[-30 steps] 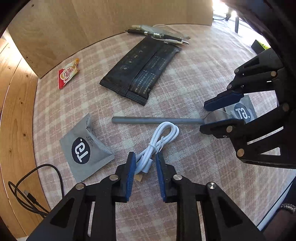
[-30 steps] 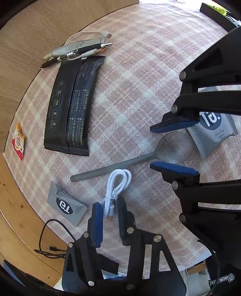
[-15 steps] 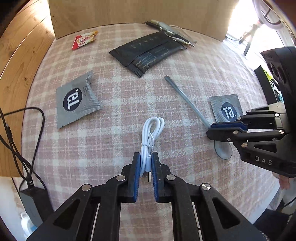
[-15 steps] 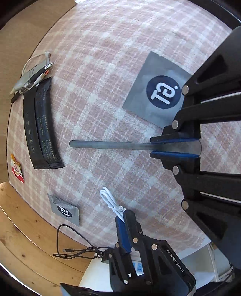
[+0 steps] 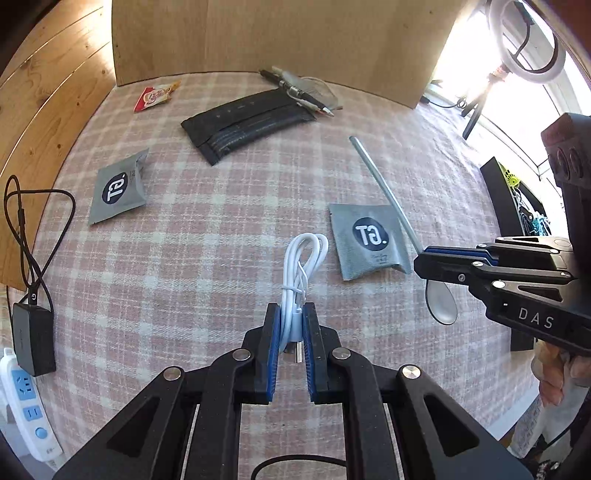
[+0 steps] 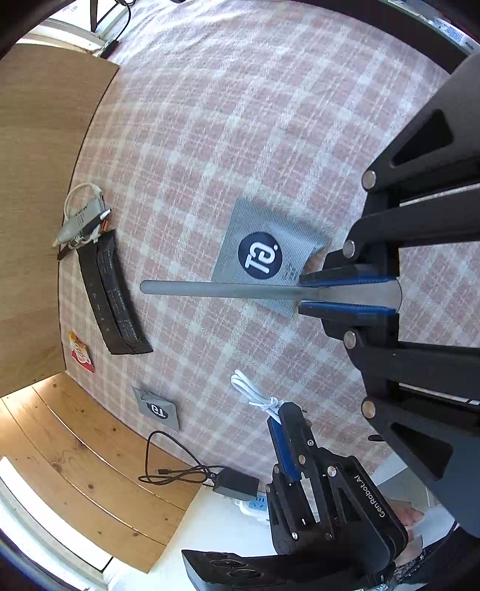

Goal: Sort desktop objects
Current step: 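Carry the spoon and cable into the black tray and open both grippers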

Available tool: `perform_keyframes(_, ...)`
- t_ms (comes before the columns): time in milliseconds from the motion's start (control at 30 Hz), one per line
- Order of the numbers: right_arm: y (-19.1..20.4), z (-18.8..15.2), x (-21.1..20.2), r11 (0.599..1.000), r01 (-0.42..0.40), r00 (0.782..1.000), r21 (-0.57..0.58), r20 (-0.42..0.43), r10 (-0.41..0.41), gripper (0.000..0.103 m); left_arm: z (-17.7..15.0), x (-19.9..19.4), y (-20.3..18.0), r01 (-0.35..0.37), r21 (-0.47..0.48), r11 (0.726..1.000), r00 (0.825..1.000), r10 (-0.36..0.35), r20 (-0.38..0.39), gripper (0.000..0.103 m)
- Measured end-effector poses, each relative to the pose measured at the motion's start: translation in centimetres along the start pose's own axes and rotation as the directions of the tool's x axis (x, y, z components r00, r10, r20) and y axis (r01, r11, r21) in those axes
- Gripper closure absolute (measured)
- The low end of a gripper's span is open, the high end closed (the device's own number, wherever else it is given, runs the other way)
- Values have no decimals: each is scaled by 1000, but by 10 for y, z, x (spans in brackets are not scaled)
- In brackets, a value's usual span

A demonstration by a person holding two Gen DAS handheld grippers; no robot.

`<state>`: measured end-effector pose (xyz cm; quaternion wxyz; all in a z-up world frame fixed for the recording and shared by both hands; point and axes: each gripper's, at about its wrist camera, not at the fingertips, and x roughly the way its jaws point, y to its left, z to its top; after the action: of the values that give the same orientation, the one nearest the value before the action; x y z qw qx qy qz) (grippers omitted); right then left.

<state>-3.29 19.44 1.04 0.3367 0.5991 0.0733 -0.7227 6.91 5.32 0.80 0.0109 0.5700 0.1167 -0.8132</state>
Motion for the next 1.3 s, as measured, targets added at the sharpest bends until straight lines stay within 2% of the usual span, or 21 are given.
perform_keyframes(200, -80, -40, -59, 997, 20, 998, 80, 56, -25, 95, 21, 3, -98, 26, 84, 996, 999, -28, 18, 92)
perform_keyframes(367, -163, -84, -112, 982, 63, 993, 177, 86, -80, 95, 43, 15, -194, 91, 148, 985, 995, -95, 20, 92)
perform_keyframes(600, -282, -147, -186, 932, 143, 973, 334, 123, -194, 95, 59, 30, -336, 180, 258, 949, 982, -187, 4, 92)
perform_keyframes(767, -353, -181, -218, 888, 176, 962, 424, 117, -246, 95, 66, 49, -413, 216, 307, 927, 976, -217, -30, 92)
perform_keyframes(967, -403, -202, -227, 857, 196, 958, 478, 94, -271, 95, 67, 60, -472, 225, 350, 909, 974, -220, -54, 92)
perform_keyframes(1233, -427, -213, -227, 851, 194, 960, 488, 85, -267, 94, 64, 66, -509, 211, 399, 892, 977, -206, -54, 92)
perform_keyframes(1300, -429, -214, -228, 845, 211, 956, 491, 76, -282, 94, 66, 65, -510, 206, 392, 897, 978, -201, -53, 75)
